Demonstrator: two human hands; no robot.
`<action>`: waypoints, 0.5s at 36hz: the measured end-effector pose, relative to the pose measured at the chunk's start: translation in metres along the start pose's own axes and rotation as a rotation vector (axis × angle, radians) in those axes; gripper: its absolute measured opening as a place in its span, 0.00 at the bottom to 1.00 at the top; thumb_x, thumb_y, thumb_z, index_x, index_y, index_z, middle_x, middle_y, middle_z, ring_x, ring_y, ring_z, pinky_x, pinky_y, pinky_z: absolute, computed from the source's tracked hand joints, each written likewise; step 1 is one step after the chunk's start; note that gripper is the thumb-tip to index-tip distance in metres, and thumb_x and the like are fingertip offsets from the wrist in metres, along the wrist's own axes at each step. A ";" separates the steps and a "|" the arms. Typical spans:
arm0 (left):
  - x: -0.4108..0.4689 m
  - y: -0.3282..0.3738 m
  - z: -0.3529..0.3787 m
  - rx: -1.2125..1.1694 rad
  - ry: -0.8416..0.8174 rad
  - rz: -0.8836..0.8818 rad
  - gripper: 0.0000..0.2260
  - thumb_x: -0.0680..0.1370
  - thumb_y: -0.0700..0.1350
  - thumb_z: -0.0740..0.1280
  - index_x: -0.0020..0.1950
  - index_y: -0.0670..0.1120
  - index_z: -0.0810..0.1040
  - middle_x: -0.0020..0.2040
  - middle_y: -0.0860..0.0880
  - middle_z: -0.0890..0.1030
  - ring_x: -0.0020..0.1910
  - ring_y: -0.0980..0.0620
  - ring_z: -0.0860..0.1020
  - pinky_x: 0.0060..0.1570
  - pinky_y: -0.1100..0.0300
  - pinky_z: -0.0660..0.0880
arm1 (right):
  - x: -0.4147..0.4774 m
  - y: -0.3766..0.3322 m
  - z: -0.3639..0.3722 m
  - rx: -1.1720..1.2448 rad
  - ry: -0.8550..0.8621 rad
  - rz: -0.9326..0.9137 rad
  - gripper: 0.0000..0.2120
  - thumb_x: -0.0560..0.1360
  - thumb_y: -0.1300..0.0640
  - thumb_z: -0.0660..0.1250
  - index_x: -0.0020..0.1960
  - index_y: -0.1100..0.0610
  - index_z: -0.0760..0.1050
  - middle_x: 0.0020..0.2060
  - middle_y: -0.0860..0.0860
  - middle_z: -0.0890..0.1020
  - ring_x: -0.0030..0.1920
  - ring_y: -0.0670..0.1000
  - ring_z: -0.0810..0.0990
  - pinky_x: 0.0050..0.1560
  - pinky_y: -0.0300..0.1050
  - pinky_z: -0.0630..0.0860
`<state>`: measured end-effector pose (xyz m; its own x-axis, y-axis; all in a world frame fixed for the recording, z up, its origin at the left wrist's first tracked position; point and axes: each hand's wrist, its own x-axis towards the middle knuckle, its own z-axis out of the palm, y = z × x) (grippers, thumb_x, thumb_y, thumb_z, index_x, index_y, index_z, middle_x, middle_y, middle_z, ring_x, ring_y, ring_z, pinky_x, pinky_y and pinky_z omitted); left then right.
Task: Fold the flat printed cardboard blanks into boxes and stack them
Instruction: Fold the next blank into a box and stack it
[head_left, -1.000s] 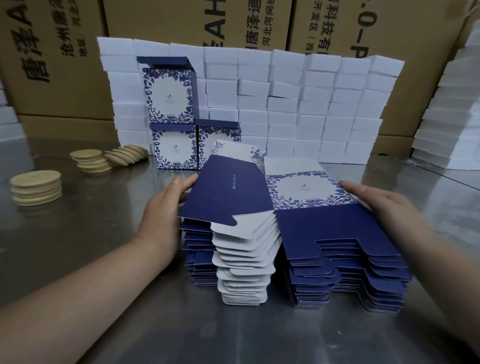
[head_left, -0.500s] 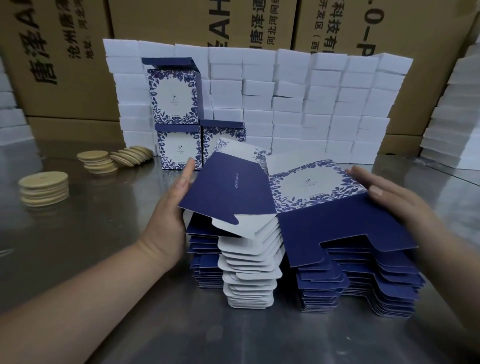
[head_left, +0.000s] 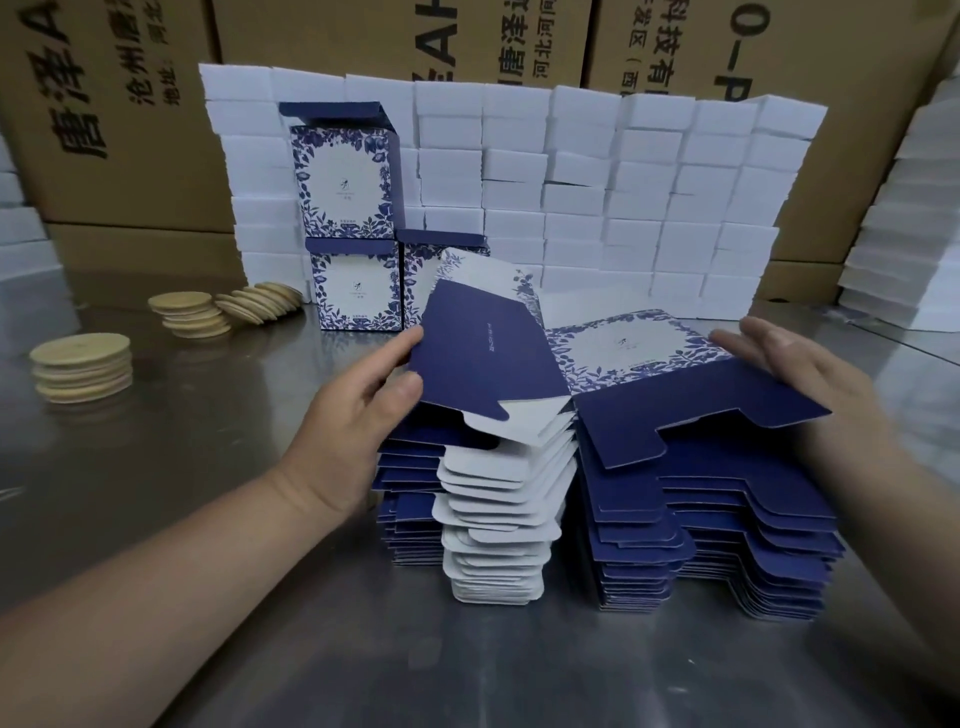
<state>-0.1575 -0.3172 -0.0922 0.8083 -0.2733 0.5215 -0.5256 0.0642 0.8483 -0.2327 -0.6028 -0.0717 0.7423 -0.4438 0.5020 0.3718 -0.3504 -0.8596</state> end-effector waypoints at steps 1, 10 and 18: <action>0.000 0.000 0.000 0.003 -0.011 -0.009 0.35 0.60 0.66 0.70 0.63 0.54 0.70 0.67 0.47 0.73 0.67 0.50 0.71 0.69 0.51 0.64 | 0.004 -0.009 -0.002 0.019 -0.035 0.040 0.13 0.80 0.49 0.57 0.60 0.53 0.74 0.50 0.41 0.82 0.45 0.33 0.80 0.39 0.24 0.72; 0.004 -0.005 -0.001 0.116 -0.059 -0.072 0.42 0.61 0.56 0.70 0.72 0.47 0.63 0.69 0.51 0.70 0.69 0.56 0.68 0.70 0.57 0.63 | 0.000 -0.002 -0.003 0.082 -0.030 0.063 0.10 0.81 0.54 0.57 0.53 0.52 0.78 0.54 0.47 0.83 0.57 0.41 0.79 0.53 0.33 0.75; 0.007 -0.008 -0.004 0.184 -0.090 -0.147 0.49 0.54 0.61 0.71 0.74 0.51 0.61 0.69 0.55 0.69 0.67 0.58 0.69 0.69 0.55 0.64 | 0.000 -0.010 -0.003 0.043 -0.048 0.059 0.11 0.79 0.62 0.58 0.58 0.57 0.76 0.52 0.48 0.81 0.44 0.32 0.80 0.40 0.23 0.71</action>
<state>-0.1464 -0.3156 -0.0949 0.8568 -0.3521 0.3766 -0.4504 -0.1556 0.8791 -0.2380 -0.6023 -0.0630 0.7892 -0.4223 0.4460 0.3496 -0.2882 -0.8915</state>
